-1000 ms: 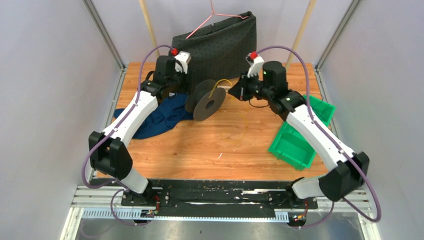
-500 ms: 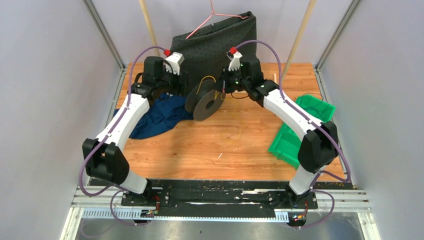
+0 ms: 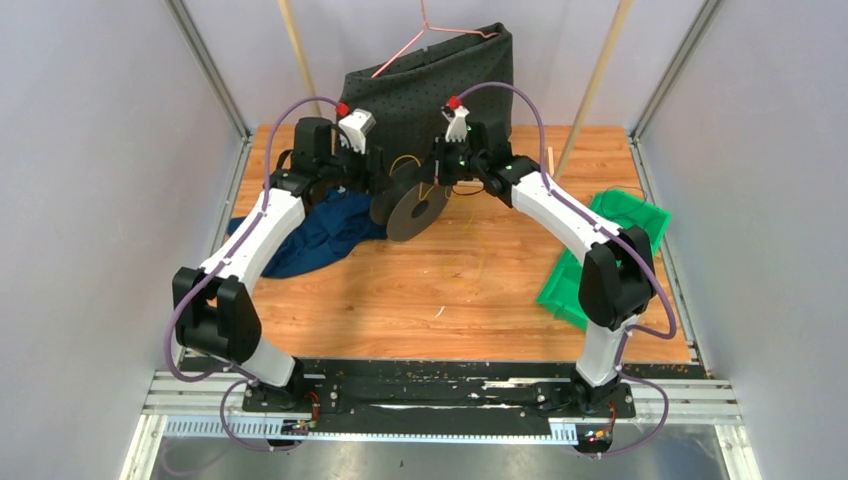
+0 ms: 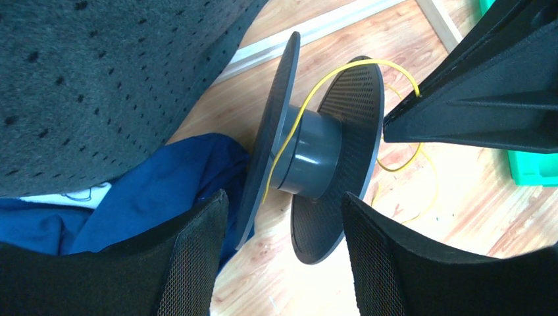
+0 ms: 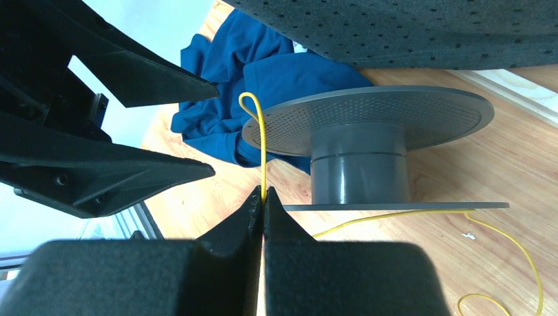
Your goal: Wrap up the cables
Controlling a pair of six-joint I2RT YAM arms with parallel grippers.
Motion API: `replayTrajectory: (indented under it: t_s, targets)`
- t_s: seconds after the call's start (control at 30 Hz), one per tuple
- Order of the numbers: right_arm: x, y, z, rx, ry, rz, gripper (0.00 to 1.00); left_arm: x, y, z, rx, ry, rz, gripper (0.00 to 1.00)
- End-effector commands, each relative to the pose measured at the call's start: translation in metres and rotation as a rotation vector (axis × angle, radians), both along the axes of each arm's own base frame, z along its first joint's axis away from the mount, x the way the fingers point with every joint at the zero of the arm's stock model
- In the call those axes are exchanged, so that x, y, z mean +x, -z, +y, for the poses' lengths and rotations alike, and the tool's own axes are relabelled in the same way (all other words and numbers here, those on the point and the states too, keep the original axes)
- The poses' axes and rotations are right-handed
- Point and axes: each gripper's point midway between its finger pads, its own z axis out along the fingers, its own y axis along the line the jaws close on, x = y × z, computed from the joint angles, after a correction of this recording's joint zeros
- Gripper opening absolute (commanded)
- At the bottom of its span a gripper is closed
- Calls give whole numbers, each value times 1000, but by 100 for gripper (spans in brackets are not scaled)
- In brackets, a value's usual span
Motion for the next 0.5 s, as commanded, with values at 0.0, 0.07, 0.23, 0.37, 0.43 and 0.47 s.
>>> replayTrajectory:
  t_s: [0.0, 0.07, 0.23, 0.37, 0.43, 0.47]
  targets:
    - [-1, -9, 15, 39, -34, -4, 1, 10, 11, -5, -2, 14, -10, 67]
    - [0, -8, 17, 42, -37, 1, 1, 14, 16, -4, 12, 5, -12, 66]
    - [-1, -7, 18, 52, -44, 15, 1, 19, 31, -3, 49, 24, 5, 61]
    - [-3, -7, 18, 79, -55, 35, 1, 13, 42, -4, 88, 81, 15, 60]
    - [-2, -7, 16, 90, -59, 39, 1, 8, 47, -3, 108, 108, 5, 60]
    - [-2, -5, 16, 93, -59, 45, 1, 7, 48, -2, 111, 115, -6, 60]
